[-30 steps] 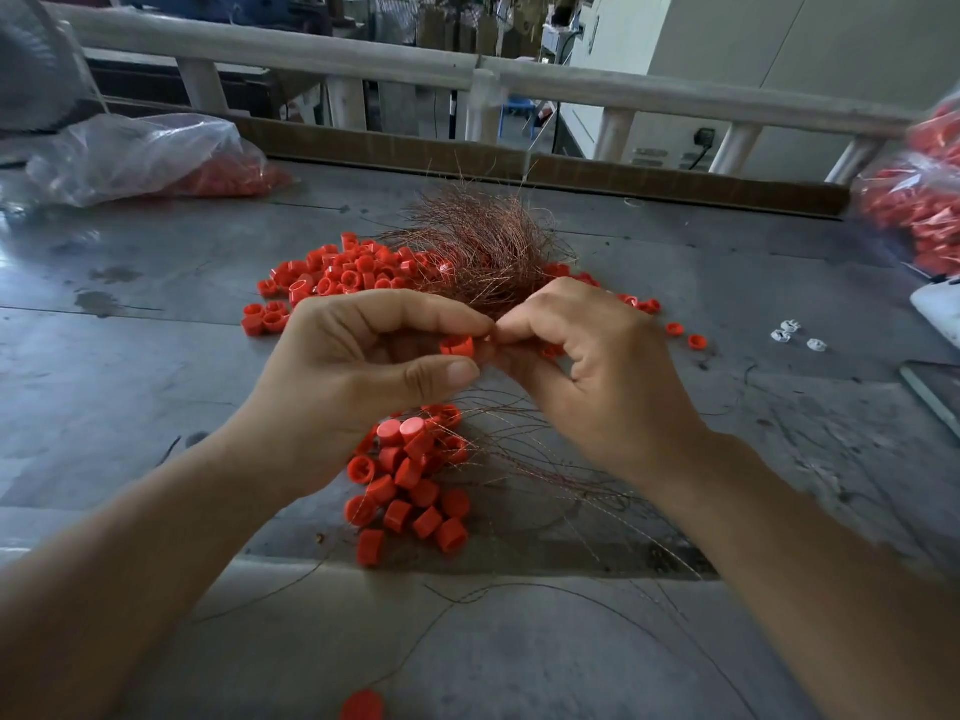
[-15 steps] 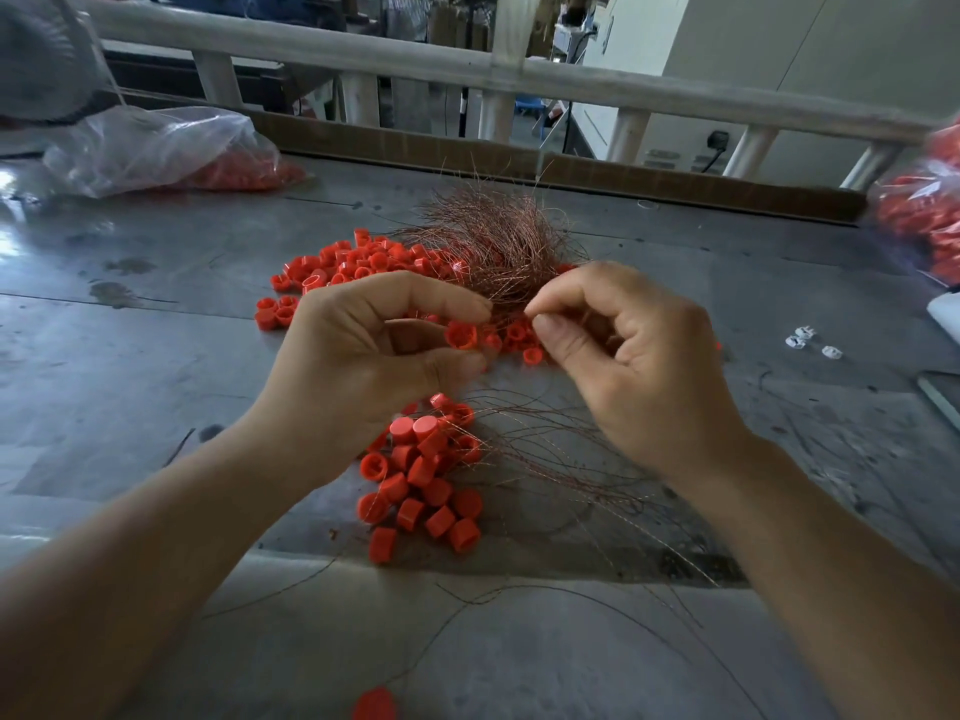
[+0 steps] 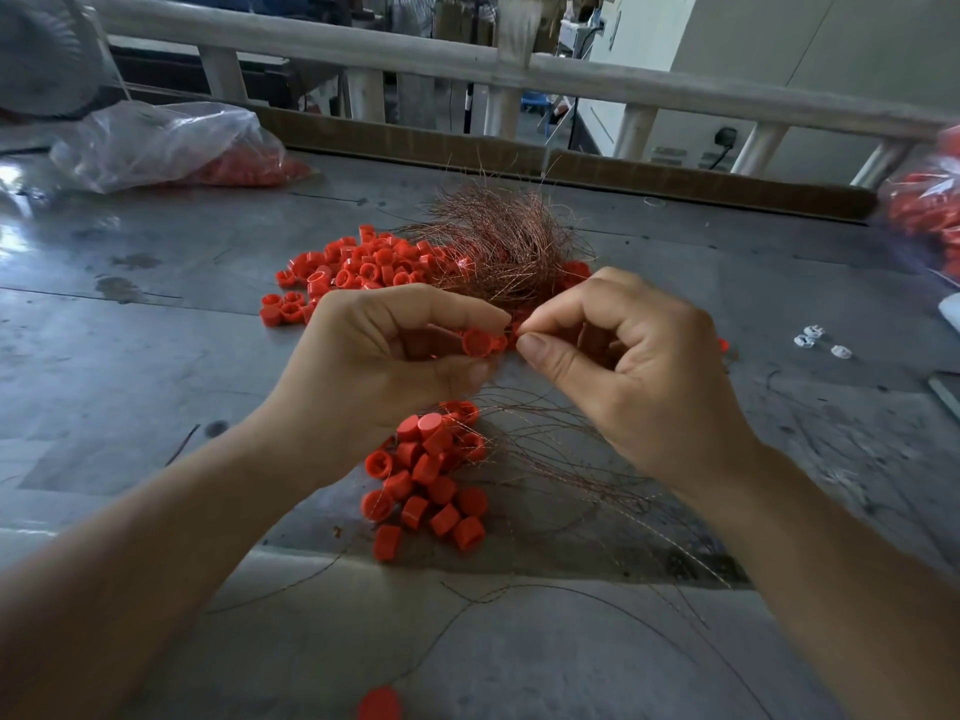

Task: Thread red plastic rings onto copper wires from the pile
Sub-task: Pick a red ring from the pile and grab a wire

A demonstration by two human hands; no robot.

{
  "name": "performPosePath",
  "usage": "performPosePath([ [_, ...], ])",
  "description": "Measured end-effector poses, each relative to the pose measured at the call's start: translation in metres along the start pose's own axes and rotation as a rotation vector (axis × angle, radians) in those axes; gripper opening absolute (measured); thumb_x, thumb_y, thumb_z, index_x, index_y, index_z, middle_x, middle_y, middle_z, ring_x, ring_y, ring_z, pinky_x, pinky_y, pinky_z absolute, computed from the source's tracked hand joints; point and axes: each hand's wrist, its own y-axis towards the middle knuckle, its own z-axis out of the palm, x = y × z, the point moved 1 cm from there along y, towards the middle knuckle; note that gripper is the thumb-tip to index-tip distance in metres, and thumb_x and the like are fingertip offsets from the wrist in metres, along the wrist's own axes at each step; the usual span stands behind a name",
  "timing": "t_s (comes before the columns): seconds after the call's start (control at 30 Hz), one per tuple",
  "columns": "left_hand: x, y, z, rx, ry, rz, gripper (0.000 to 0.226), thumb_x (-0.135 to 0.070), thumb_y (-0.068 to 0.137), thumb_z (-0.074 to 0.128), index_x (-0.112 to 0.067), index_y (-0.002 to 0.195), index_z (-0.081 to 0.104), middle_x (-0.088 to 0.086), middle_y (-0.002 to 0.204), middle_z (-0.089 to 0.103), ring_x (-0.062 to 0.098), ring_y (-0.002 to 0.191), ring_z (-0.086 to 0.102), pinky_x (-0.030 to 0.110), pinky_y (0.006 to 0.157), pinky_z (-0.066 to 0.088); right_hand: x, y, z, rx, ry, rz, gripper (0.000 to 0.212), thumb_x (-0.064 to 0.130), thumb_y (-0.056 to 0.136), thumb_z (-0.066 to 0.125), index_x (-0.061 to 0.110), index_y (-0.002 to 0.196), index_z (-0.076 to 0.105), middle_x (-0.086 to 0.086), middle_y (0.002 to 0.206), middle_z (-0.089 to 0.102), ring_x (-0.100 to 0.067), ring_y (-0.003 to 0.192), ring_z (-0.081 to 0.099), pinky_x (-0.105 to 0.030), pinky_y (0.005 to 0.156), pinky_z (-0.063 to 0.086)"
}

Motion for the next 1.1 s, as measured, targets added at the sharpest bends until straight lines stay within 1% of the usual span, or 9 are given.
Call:
performPosePath([
  [0.1, 0.0013, 0.0008, -0.0004, 0.019, -0.010, 0.013, 0.030, -0.012, 0.057, 0.071, -0.020, 0.086, 0.069, -0.007, 0.079, 0.071, 0.004, 0.064, 0.063, 0.016, 0.059, 0.053, 0.0005, -0.0001, -0.0001, -0.007, 0.006, -0.003, 0.002, 0.015, 0.076, 0.066, 0.013, 0.075, 0.067, 0.010, 0.067, 0.055, -0.004, 0.062, 0.049, -0.008, 0.056, 0.036],
  [0.2, 0.0036, 0.0010, -0.0021, 0.007, -0.074, 0.006, 0.038, -0.016, 0.051, 0.078, -0.028, 0.085, 0.069, -0.004, 0.081, 0.071, 0.004, 0.062, 0.063, 0.015, 0.056, 0.051, 0.0014, -0.0002, -0.0003, -0.018, 0.017, -0.008, 0.002, 0.015, 0.076, 0.066, 0.017, 0.076, 0.066, 0.007, 0.068, 0.058, -0.008, 0.064, 0.052, -0.011, 0.056, 0.040],
  [0.33, 0.0046, 0.0014, -0.0039, 0.025, -0.092, 0.012, 0.029, -0.016, 0.054, 0.077, -0.022, 0.081, 0.065, 0.002, 0.083, 0.070, 0.007, 0.063, 0.064, 0.015, 0.056, 0.050, 0.0023, 0.0000, -0.0003, -0.030, 0.052, 0.005, 0.011, 0.016, 0.076, 0.067, 0.025, 0.078, 0.061, 0.008, 0.070, 0.060, -0.010, 0.064, 0.054, -0.014, 0.055, 0.043],
  [0.43, 0.0038, 0.0014, -0.0037, 0.031, -0.106, 0.014, 0.027, -0.019, 0.054, 0.076, -0.024, 0.079, 0.066, 0.001, 0.082, 0.070, 0.006, 0.062, 0.063, 0.015, 0.056, 0.050, 0.0019, 0.0001, -0.0007, -0.022, 0.044, 0.005, 0.008, 0.016, 0.075, 0.068, 0.021, 0.078, 0.064, 0.009, 0.071, 0.060, -0.009, 0.066, 0.055, -0.013, 0.057, 0.044],
  [0.53, 0.0029, 0.0011, -0.0031, 0.001, -0.074, 0.008, 0.032, -0.016, 0.050, 0.079, -0.024, 0.080, 0.067, -0.006, 0.075, 0.068, 0.004, 0.060, 0.061, 0.015, 0.055, 0.050, 0.0010, -0.0003, 0.0002, -0.013, 0.023, -0.001, 0.003, 0.015, 0.075, 0.068, 0.015, 0.078, 0.068, 0.005, 0.069, 0.060, -0.010, 0.066, 0.054, -0.011, 0.058, 0.042],
  [0.63, 0.0016, 0.0009, -0.0018, -0.009, -0.034, 0.009, 0.032, -0.020, 0.052, 0.073, -0.018, 0.084, 0.068, -0.008, 0.075, 0.067, 0.006, 0.066, 0.061, 0.016, 0.060, 0.052, 0.0000, -0.0006, 0.0015, -0.007, 0.001, 0.002, 0.008, 0.015, 0.077, 0.065, 0.015, 0.084, 0.070, 0.005, 0.073, 0.060, -0.010, 0.071, 0.055, -0.012, 0.063, 0.043],
  [0.77, 0.0013, -0.0006, -0.0014, -0.020, -0.083, -0.006, 0.032, -0.015, 0.058, 0.068, -0.017, 0.090, 0.067, -0.004, 0.080, 0.072, 0.015, 0.074, 0.067, 0.020, 0.067, 0.056, 0.0011, -0.0005, 0.0002, -0.017, 0.048, 0.025, 0.010, 0.017, 0.080, 0.063, 0.024, 0.087, 0.064, 0.011, 0.077, 0.060, -0.003, 0.075, 0.056, -0.010, 0.066, 0.042],
  [1.0, 0.0003, -0.0009, 0.0012, -0.025, -0.094, -0.003, 0.028, -0.011, 0.057, 0.068, -0.016, 0.084, 0.066, -0.008, 0.077, 0.072, 0.004, 0.073, 0.068, 0.013, 0.064, 0.052, 0.0044, -0.0025, 0.0025, -0.013, 0.134, 0.064, 0.012, 0.020, 0.073, 0.068, 0.029, 0.079, 0.064, 0.011, 0.074, 0.064, -0.004, 0.068, 0.059, -0.013, 0.060, 0.046],
  [1.1, 0.0000, -0.0010, 0.0003, -0.016, -0.103, 0.003, 0.028, -0.011, 0.057, 0.069, -0.014, 0.084, 0.066, -0.007, 0.077, 0.073, 0.005, 0.072, 0.069, 0.014, 0.064, 0.052, 0.0053, -0.0026, 0.0032, 0.007, 0.072, 0.028, 0.007, 0.017, 0.074, 0.068, 0.022, 0.079, 0.067, 0.007, 0.072, 0.062, -0.006, 0.069, 0.057, -0.013, 0.062, 0.044],
])
